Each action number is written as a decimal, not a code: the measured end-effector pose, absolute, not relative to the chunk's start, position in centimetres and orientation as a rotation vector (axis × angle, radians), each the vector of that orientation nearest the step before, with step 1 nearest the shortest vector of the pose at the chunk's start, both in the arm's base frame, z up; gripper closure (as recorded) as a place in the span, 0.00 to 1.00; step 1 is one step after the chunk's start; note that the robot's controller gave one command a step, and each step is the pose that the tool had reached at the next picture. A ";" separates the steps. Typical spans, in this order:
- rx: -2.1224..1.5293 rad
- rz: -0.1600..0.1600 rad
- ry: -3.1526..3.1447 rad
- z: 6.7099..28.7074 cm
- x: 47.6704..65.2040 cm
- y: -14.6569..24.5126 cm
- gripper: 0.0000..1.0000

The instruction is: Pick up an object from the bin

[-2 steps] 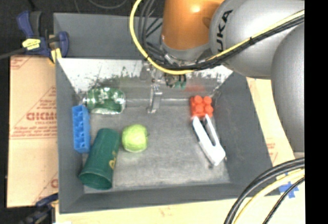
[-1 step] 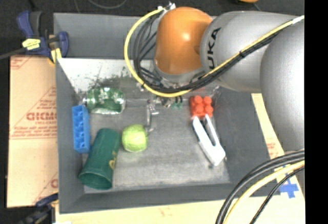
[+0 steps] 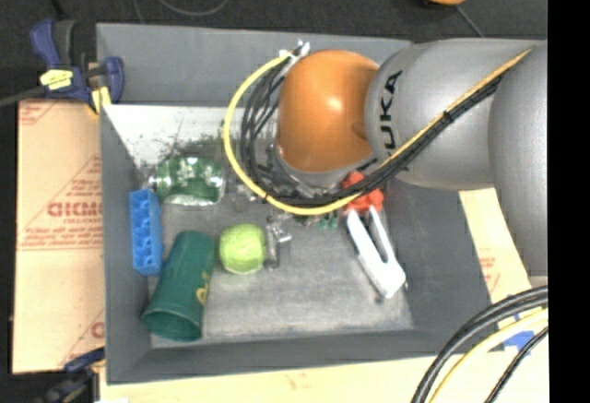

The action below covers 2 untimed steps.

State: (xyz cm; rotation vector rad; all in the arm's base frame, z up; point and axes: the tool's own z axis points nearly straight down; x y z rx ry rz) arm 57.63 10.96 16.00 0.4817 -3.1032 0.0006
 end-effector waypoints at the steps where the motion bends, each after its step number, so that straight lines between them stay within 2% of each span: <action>1: 0.546 0.002 -3.097 14.0 58.8 10.4 0.00; 2: 0.308 -0.002 -3.133 8.4 58.2 10.7 0.00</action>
Offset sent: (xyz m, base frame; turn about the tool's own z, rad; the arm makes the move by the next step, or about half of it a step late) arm 0.0009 -0.0008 -0.0900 0.1250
